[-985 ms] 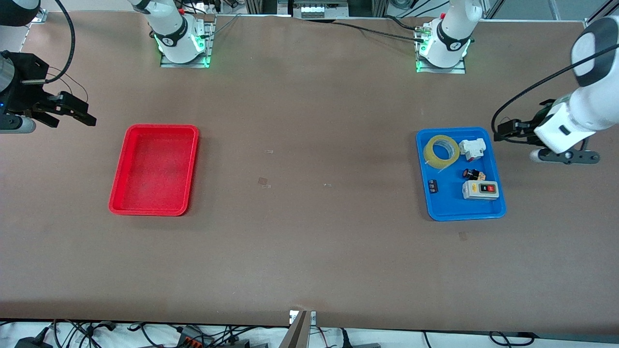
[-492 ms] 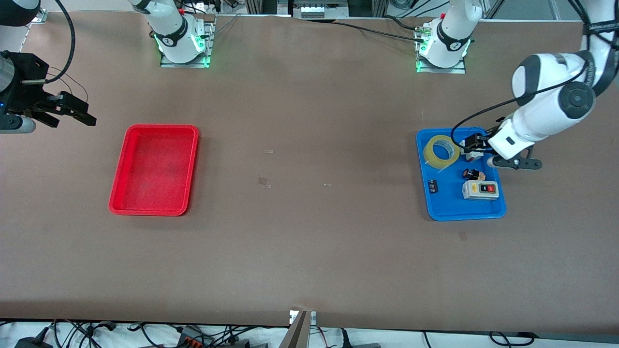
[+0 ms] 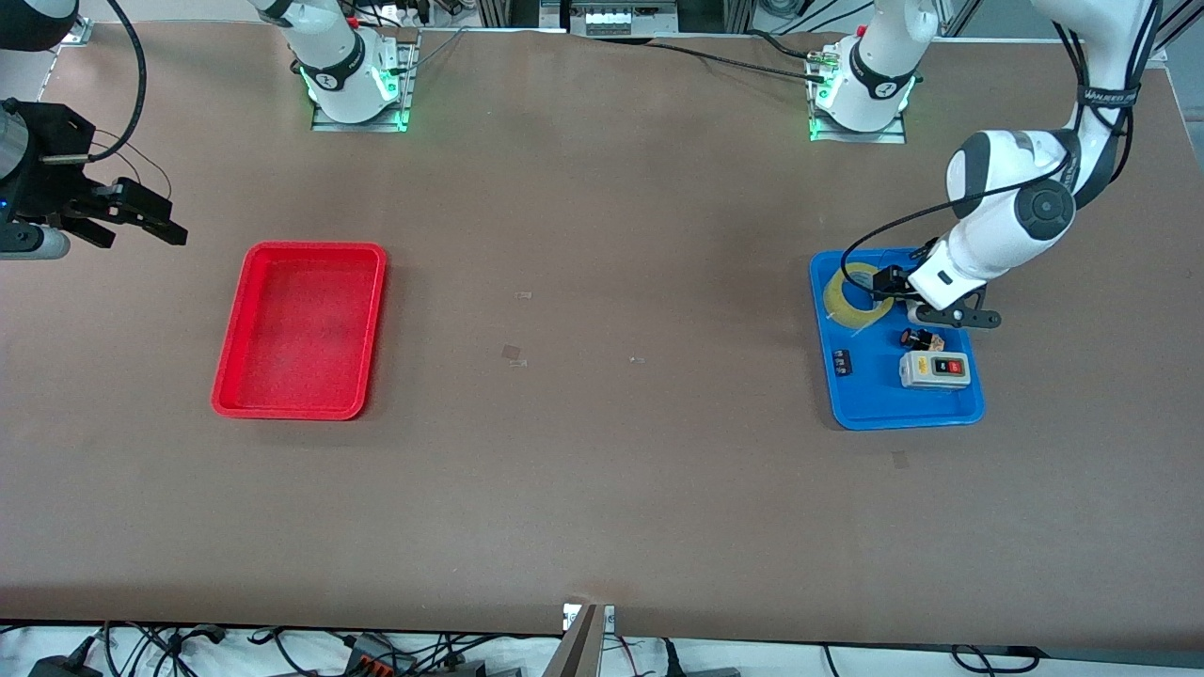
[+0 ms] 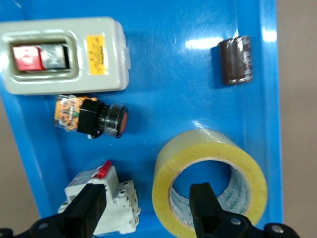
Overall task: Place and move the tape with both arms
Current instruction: 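Lower the left gripper and grasp the yellow tape roll's rim, then carry the tape roll off the blue tray and set it mid-table, then release the tape and raise the left gripper while the right gripper advances, then lower the right gripper onto the tape roll while the left gripper retracts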
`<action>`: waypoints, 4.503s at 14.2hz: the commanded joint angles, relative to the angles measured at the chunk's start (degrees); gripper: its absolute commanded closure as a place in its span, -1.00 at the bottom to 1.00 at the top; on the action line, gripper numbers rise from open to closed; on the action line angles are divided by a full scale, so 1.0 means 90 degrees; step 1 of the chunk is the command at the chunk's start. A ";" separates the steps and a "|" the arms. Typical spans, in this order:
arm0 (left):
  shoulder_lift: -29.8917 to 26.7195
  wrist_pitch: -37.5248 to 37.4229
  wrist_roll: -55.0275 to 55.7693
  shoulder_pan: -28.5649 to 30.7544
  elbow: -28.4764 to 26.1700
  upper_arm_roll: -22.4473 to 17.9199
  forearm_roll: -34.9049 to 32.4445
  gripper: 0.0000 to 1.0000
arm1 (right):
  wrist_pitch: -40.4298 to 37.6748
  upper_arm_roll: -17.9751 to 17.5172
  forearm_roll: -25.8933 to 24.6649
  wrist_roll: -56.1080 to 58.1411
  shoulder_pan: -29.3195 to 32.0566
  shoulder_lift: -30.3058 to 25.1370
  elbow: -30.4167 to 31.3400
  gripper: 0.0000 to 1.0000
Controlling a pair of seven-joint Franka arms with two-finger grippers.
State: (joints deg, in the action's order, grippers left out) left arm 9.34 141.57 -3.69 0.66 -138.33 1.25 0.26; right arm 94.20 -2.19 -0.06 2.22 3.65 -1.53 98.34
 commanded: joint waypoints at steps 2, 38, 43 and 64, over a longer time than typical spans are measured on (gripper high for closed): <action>0.0280 0.0120 0.0049 -0.0024 0.0028 0.0007 0.0010 -1.00 | -0.0076 -0.0069 -0.0032 0.0056 0.0054 -0.0045 -0.0038 -0.99; 0.2754 -0.1117 0.8359 -0.4673 0.4784 -0.0070 0.1680 -1.00 | -0.0076 -0.0059 0.0046 0.0018 0.0064 0.0004 -0.0038 -0.99; 0.1338 -0.2983 0.8262 -0.4352 0.4804 -0.0510 0.0707 -1.00 | -0.0086 -0.0078 0.0055 0.0027 0.0015 0.0180 -0.0126 -0.99; -0.1018 -0.6013 -0.0536 0.0230 0.5467 0.0359 -0.0263 -1.00 | 0.3195 -0.0088 0.0388 -0.3537 -0.4222 0.4065 -0.0838 -0.99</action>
State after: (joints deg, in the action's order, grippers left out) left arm -0.13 87.78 -4.61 1.07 -91.86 3.15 -0.49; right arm 122.42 -3.36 3.13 -26.80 -32.29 31.29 94.71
